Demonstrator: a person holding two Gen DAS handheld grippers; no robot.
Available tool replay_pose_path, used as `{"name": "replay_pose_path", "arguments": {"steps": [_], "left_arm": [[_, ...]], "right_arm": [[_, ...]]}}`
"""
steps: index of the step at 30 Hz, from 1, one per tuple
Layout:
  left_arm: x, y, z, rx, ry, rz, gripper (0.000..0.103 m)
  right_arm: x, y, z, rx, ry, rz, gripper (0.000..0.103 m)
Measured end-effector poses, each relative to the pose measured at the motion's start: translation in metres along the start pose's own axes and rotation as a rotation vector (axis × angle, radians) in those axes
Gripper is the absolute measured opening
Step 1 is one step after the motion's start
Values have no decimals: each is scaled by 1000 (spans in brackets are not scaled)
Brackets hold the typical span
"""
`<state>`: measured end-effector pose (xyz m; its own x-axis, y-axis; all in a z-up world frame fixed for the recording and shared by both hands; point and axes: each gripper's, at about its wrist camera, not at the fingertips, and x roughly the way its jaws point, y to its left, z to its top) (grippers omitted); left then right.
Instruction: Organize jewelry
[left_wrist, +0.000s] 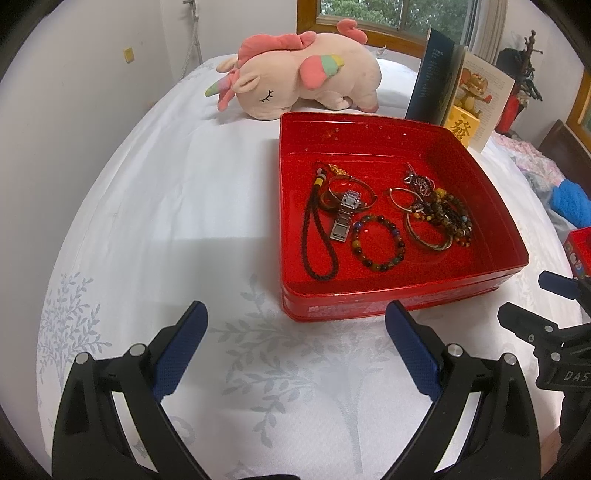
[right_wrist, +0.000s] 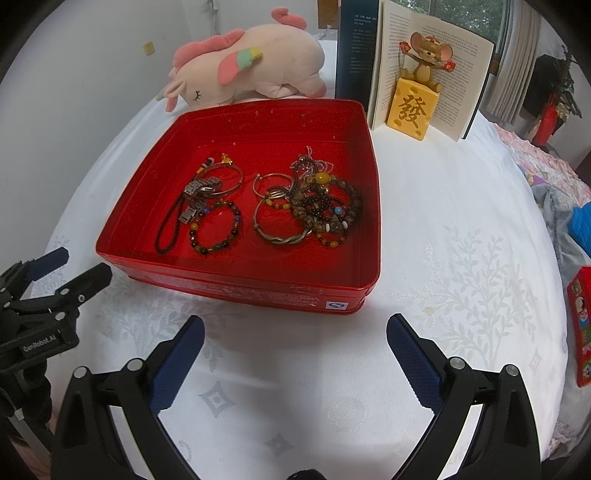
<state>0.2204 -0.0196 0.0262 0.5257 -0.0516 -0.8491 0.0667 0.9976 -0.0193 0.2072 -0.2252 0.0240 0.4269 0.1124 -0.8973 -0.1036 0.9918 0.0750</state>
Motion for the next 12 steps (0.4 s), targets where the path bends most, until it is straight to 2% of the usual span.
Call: {"name": "replay_pose_path", "arguments": {"steps": [12], "left_arm": [[1,1,0,-3,12,-6,96]], "right_arm": [[0,0,1,-1,0,-4,99]]}}
